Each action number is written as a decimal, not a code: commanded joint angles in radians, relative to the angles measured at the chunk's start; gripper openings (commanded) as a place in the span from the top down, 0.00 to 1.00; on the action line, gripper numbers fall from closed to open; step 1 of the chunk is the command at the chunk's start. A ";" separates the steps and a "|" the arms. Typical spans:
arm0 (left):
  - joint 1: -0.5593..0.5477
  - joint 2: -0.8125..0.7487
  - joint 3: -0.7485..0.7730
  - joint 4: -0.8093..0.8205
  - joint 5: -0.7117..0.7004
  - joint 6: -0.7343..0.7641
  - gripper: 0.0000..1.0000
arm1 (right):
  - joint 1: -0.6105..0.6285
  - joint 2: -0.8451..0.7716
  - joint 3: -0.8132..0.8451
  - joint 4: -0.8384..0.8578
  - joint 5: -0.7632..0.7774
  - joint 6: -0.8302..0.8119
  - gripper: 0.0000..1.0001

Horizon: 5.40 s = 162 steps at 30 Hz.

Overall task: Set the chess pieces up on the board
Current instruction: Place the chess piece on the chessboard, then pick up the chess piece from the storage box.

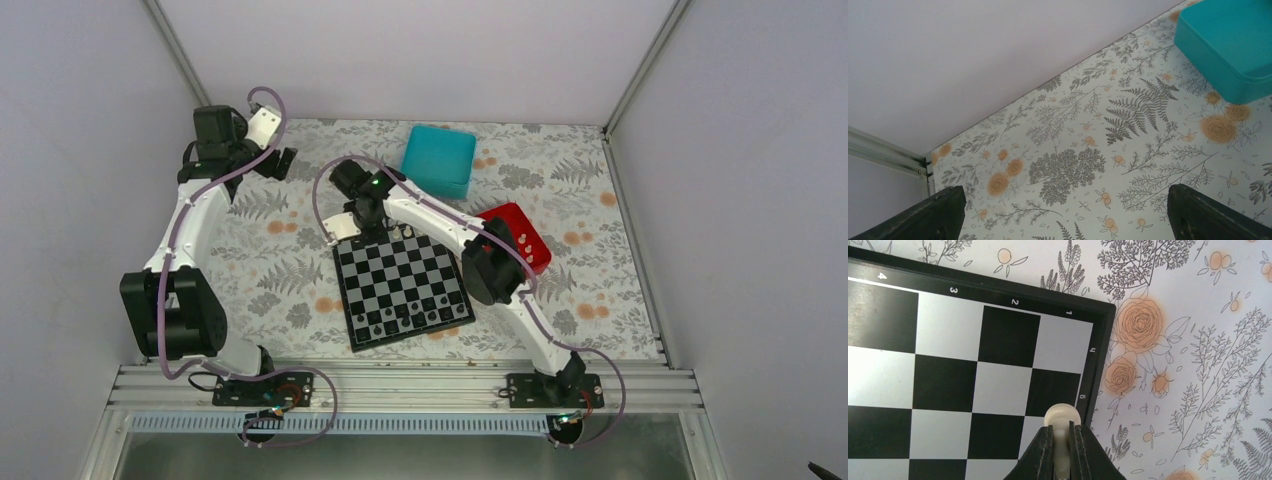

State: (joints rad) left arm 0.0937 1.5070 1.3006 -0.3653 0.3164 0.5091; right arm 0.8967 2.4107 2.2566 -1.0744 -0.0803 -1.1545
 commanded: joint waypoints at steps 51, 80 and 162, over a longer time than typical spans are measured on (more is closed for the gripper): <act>0.044 -0.024 0.000 0.016 0.089 -0.005 0.00 | -0.053 -0.163 0.007 -0.038 -0.091 0.060 0.68; -0.031 0.082 0.143 -0.005 0.070 -0.039 0.00 | -0.734 -0.665 -0.898 0.167 0.094 -0.096 0.55; -0.027 0.036 0.092 0.028 0.072 -0.047 0.00 | -0.476 -0.497 -0.501 -0.118 0.278 -0.157 0.90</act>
State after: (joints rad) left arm 0.0616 1.5810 1.4014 -0.3676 0.3740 0.4740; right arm 0.3634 1.9228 1.6756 -1.1259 0.2165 -1.3331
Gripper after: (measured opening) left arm 0.999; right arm 0.110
